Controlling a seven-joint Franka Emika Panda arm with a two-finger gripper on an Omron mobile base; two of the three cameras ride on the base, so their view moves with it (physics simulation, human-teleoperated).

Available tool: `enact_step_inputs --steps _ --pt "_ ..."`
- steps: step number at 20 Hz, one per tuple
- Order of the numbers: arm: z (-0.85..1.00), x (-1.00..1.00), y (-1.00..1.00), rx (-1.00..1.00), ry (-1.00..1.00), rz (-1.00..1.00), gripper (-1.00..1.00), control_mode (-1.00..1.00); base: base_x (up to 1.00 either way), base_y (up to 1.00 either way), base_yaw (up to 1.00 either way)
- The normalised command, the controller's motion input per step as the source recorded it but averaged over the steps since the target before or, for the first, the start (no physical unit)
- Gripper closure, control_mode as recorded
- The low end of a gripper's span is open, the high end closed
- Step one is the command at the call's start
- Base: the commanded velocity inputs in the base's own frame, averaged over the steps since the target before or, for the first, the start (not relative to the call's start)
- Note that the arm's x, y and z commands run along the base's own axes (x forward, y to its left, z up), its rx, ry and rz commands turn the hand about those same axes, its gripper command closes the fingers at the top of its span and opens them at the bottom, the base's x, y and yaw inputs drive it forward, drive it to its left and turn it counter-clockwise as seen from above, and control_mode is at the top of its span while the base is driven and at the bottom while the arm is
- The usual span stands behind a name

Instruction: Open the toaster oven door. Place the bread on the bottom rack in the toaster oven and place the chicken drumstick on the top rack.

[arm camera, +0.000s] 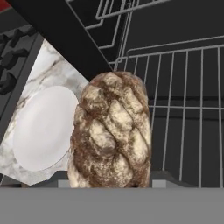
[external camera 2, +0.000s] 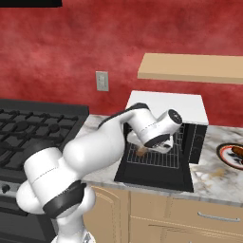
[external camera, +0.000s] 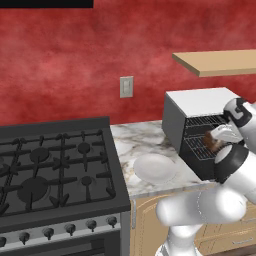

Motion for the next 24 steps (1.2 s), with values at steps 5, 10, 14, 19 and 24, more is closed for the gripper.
enact_step_inputs --steps 5,10,14,19,24 --pt "-0.15 0.05 -0.1 0.0 -0.02 0.02 1.0 -1.0 0.0 0.0 0.0" --pt "-0.14 0.05 -0.06 0.0 -0.01 0.01 1.0 -1.0 0.0 0.0 0.0" --pt "-0.15 0.03 -0.01 0.0 -0.01 0.04 1.0 -1.0 0.0 0.0 0.0" --pt "-0.04 0.05 0.0 0.0 -0.06 0.06 1.0 -1.0 0.0 0.0 0.0" --pt "-0.02 0.07 -0.03 0.0 -0.06 0.07 1.0 -1.0 0.0 0.0 0.0"
